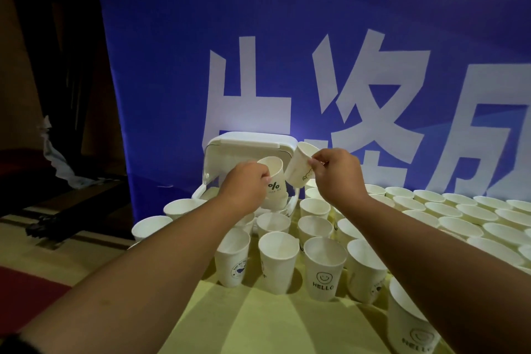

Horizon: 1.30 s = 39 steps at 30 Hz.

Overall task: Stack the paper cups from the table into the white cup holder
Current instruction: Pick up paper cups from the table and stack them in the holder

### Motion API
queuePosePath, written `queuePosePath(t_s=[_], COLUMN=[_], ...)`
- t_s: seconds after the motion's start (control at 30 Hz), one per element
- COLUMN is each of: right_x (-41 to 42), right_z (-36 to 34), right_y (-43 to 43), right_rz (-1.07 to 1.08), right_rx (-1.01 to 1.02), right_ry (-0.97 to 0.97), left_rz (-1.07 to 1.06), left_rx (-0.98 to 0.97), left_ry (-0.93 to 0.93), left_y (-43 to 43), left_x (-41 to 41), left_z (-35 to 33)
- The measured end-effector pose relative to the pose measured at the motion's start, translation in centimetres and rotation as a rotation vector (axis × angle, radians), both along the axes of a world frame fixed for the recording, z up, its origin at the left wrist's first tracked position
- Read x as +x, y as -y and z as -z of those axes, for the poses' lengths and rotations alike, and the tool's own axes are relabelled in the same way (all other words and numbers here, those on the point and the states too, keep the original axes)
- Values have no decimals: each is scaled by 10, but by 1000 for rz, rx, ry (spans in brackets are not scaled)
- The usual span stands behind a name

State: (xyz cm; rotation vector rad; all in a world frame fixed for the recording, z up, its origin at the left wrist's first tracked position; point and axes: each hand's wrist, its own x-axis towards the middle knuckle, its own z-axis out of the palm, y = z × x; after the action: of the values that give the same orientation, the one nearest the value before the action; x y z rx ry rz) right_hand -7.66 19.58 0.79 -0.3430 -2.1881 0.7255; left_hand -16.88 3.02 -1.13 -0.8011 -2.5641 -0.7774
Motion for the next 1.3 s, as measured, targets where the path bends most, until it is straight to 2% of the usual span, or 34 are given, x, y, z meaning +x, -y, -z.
queuePosePath(t_s=[0.13,0.27,0.4,0.47,0.67,0.77,1.07,1.17,1.3], right_x=[-7,-16,-28,-34,-49,-54,-69,-63,-36], right_z=[5,7,9,10,17,25,51,53,43], right_y=[-2,-2,1,4,16,21,30,32,32], right_rz=[34,33,22,8,-56,-65,-86,-84,-116], right_rx=[-8,13,65,101,241,279,339,302,232], right_ry=[-35,-18,9,55,244,313,562,553,411], left_rz=[-42,-89,23,36,88,75,112,133,159], left_rx=[-87,-96,-188,-215,-79,-90,-143,-155,-139], left_ry=[-19,76,141,204,214,163,185,190,187], left_y=[-10,-18,-16,-12,18,32,67,72,69], left_x=[-11,-21,-22,-19,-16,-14,-2,4,18], left_z=[14,20,22,23,23,21,14,14,7])
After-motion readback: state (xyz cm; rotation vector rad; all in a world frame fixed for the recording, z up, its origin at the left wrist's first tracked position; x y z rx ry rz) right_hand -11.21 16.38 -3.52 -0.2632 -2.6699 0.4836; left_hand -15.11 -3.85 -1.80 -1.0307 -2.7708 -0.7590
